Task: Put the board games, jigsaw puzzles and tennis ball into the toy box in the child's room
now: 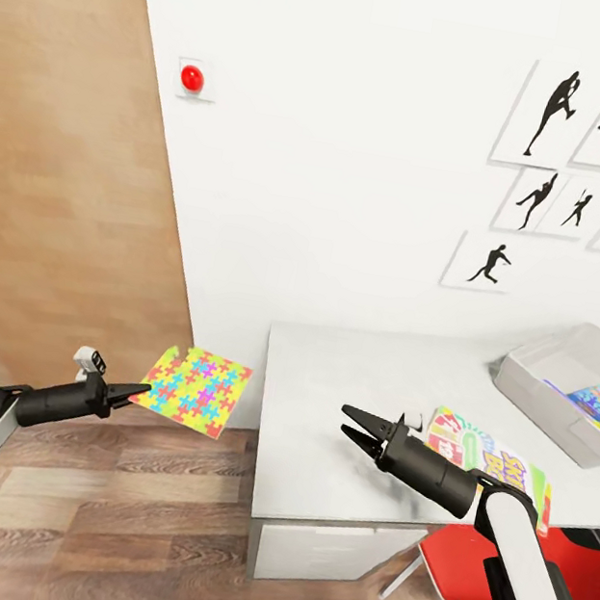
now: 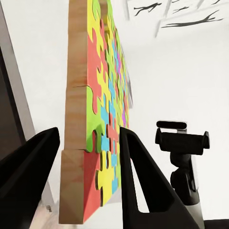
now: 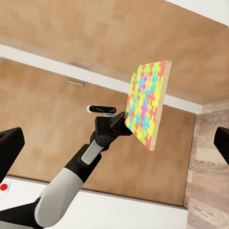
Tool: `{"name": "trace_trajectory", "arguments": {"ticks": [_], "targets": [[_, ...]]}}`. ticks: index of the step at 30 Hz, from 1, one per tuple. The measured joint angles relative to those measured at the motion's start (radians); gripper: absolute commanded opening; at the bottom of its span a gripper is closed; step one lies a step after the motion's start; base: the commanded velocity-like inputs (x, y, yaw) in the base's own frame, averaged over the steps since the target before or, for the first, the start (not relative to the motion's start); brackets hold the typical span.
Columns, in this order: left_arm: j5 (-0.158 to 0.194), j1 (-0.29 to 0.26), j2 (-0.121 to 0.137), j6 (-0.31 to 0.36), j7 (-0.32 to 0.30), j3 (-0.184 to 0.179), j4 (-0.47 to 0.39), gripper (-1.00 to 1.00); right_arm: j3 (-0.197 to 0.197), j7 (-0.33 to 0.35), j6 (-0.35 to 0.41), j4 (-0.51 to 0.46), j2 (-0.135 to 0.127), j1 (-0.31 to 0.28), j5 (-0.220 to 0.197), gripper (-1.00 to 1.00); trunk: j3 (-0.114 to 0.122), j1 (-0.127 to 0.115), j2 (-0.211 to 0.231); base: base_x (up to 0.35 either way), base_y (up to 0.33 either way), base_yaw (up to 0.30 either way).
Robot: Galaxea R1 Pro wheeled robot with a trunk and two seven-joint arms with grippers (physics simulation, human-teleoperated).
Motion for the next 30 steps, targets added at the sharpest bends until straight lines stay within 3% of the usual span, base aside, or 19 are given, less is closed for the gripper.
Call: {"name": "trace_trajectory", "arguments": {"ticks": [13,30], "targets": [[0.000,0.000,0.000,0.000,0.000,0.000,0.000,-1.00,-0.002,0.000,-0.008,0.000,0.001,0.000,-0.001,1.00,0.041,-0.050,0.091,-0.009,0.000,-0.010],[0.000,0.000,0.001,0.000,0.000,0.000,0.000,-1.00,0.000,0.000,-0.008,0.000,0.002,0.001,-0.001,1.00,0.113,-0.115,0.210,0.000,0.000,-0.199]]}}
